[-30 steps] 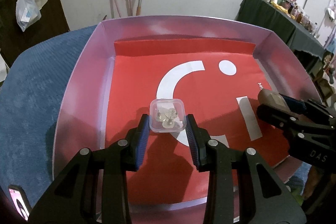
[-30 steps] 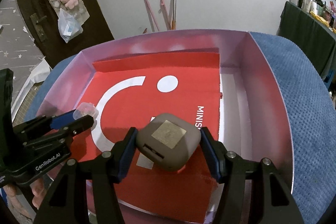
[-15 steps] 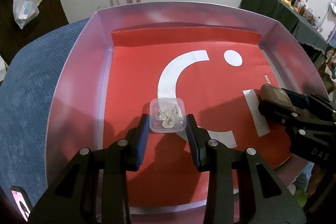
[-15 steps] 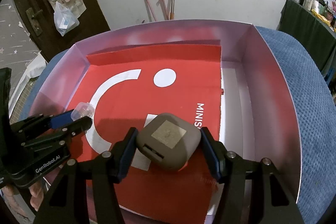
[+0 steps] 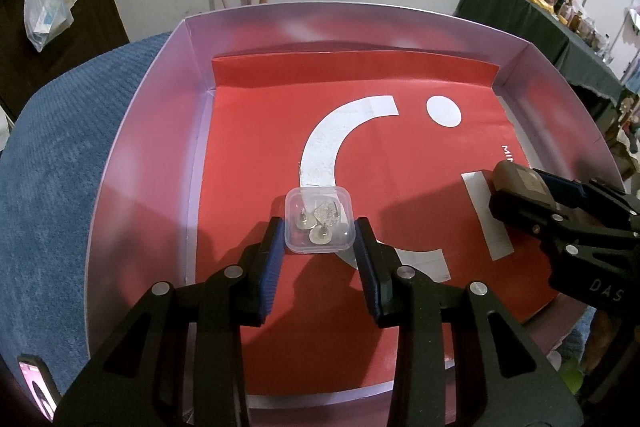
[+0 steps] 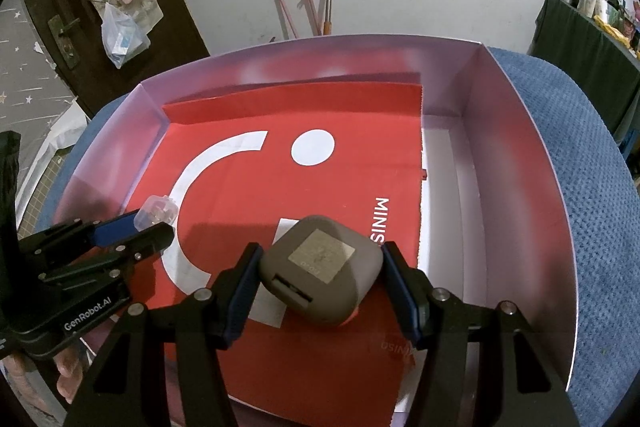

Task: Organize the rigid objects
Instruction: 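Carry the clear box with the left gripper while the right gripper carries the taupe case over the tray, then lower and release the clear box with the left gripper while the right gripper releases the taupe case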

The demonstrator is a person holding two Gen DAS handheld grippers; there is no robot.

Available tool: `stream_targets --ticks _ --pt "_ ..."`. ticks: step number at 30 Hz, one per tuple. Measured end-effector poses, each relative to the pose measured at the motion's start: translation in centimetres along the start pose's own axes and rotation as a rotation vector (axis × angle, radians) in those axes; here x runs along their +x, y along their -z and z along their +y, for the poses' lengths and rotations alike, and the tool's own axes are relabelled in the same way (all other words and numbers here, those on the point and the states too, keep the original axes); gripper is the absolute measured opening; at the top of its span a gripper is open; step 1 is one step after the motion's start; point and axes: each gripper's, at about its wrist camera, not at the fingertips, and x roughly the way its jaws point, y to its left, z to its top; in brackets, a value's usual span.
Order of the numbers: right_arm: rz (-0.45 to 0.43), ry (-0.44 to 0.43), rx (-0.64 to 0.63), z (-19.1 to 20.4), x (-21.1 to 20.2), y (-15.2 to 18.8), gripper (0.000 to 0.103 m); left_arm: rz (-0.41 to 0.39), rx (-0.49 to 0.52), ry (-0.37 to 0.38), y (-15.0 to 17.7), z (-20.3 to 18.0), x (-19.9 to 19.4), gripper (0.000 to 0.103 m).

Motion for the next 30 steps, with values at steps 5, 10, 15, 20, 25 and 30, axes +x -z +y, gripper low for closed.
stream_targets --ticks 5,10,15,20,25,30 --pt "-0.001 -0.002 0.005 -0.05 -0.05 0.03 0.063 0.001 0.001 -0.001 0.01 -0.02 0.03 0.033" --pt "-0.003 0.005 0.000 0.15 -0.07 0.09 0.063 0.001 -0.001 0.000 0.00 -0.02 0.02 0.033" --pt "-0.006 0.002 0.003 0.14 -0.08 0.12 0.063 0.001 -0.001 -0.001 0.02 0.01 0.08 0.033" --pt "-0.010 0.002 0.005 0.09 -0.07 0.20 0.063 0.000 -0.003 0.001 0.00 0.02 0.07 0.033" --pt "-0.013 -0.012 0.017 -0.27 -0.34 0.11 0.065 0.000 -0.005 0.005 0.07 0.10 0.09 0.034" --pt "-0.020 -0.015 0.014 -0.18 -0.80 0.20 0.068 -0.005 -0.009 0.022 0.08 0.15 -0.07 0.047"
